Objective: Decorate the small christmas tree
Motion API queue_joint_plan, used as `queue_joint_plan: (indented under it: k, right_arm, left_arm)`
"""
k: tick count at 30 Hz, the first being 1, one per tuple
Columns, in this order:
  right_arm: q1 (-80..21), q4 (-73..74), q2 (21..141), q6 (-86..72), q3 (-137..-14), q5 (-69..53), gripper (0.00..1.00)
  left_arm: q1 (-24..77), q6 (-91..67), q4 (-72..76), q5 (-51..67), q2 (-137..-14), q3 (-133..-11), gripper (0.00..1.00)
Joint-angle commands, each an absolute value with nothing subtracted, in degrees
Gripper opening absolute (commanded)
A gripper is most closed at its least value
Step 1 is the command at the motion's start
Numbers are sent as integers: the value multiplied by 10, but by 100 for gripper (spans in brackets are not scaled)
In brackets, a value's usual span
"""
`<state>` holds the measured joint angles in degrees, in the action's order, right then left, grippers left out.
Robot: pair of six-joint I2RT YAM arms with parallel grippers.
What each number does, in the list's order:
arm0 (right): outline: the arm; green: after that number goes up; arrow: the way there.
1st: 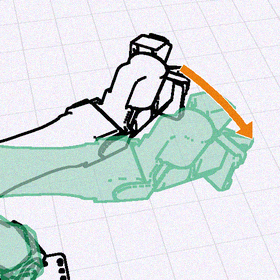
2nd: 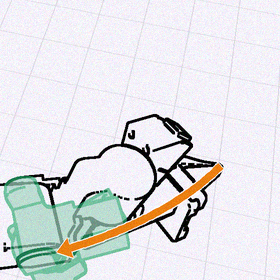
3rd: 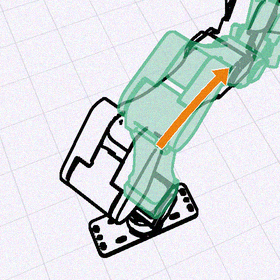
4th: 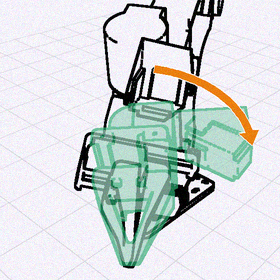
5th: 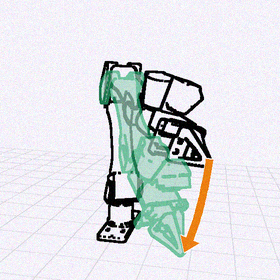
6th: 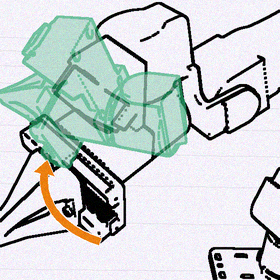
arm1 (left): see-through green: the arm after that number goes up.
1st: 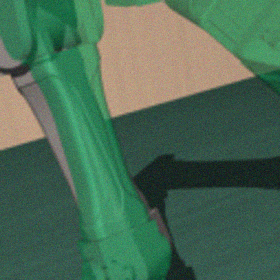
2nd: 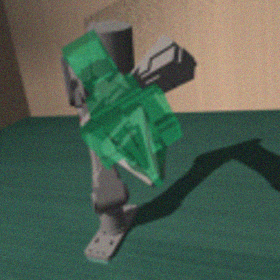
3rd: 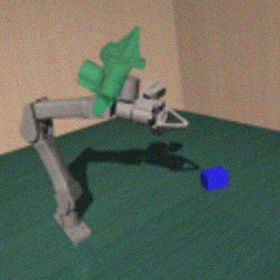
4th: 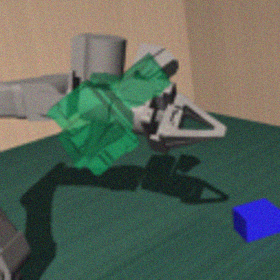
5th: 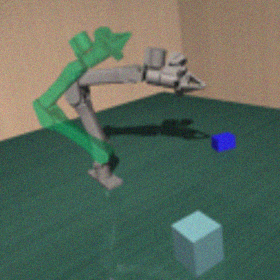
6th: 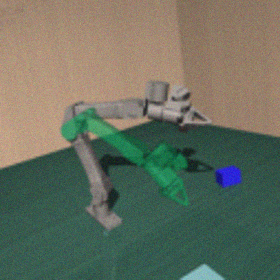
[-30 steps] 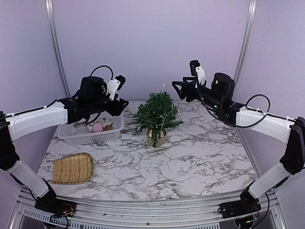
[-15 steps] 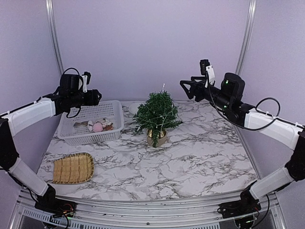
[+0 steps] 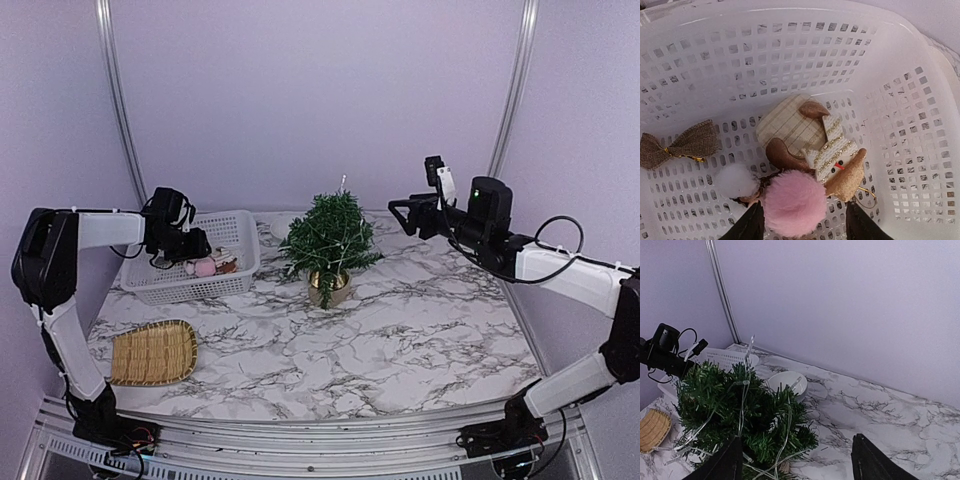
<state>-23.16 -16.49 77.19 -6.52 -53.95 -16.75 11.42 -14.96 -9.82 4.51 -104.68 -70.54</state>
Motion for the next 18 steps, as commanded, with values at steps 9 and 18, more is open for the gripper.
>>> queue_joint_plan:
  k: [9,18]
  right_arm:
    - [-177,-179,776,-138,-474,-247,69]
    - [-176,-170,774,-133,-481,-245,68]
  left_arm:
    - [114,-145,-111,65,-1100,-757,54]
    - [114,-140,-129,56,-1134,-767,47]
